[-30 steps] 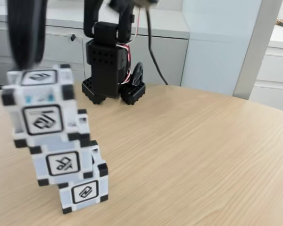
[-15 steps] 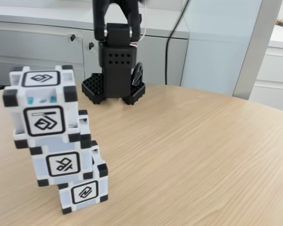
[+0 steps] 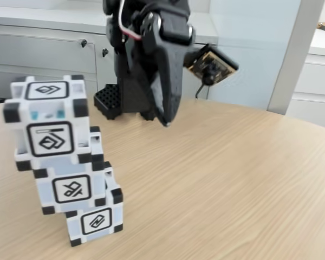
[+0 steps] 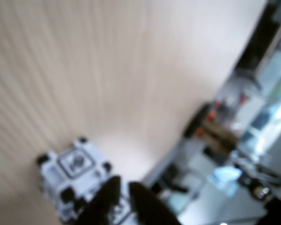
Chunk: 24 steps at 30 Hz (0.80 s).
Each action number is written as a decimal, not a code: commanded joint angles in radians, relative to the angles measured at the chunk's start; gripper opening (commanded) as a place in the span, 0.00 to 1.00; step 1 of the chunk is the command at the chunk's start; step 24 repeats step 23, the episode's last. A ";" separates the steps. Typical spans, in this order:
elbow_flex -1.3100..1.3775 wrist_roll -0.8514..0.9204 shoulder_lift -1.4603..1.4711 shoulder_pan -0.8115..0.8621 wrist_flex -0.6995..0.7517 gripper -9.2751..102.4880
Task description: Stack cubes from left to right.
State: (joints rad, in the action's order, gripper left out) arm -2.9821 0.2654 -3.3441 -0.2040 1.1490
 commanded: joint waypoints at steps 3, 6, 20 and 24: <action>-0.014 -0.014 -0.054 -0.002 -0.020 0.08; -0.021 -0.026 -0.054 0.000 -0.020 0.08; -0.023 -0.055 -0.054 0.012 -0.021 0.08; -0.023 -0.052 -0.054 0.011 -0.021 0.08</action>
